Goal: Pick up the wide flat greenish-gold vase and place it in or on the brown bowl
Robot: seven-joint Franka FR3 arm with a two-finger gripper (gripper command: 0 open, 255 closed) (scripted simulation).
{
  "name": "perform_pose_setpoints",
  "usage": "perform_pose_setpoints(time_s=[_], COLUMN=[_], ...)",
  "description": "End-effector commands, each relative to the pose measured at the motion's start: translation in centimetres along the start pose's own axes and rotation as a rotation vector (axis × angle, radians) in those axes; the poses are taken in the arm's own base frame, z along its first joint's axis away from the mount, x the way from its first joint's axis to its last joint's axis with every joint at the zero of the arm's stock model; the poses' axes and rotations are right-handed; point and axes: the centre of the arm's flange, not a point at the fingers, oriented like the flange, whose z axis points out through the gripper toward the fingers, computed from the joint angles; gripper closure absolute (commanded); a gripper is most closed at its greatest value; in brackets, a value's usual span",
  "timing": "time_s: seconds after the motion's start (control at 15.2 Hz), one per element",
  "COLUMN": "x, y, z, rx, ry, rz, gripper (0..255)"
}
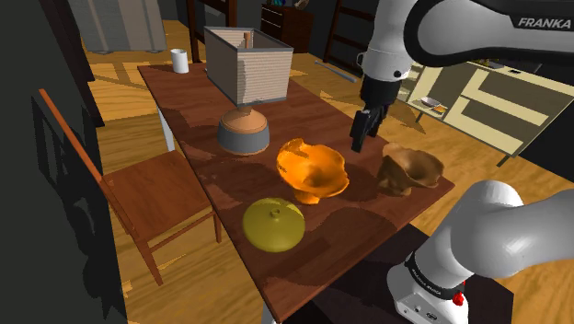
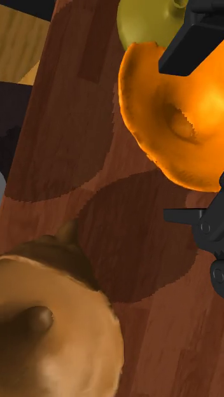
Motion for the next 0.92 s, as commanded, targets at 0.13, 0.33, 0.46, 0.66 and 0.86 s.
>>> perform_pose_setpoints(time_s=[0.13,0.33,0.46,0.66,0.86], x=[1.2,2.2,3.0,4.1,5.2], y=[-4.5,-7.7,-9.9,-13.1,-16.3], z=[1.9,3.3,4.1,5.3,6.5], rx=[0.024,0.042,0.053,0.071,0.088], ry=[0.03,0.052,0.066,0.088,0.11], rz=[-0.005,-0.01,-0.013,-0.017,-0.022], gripper=[0,0,0,0,0])
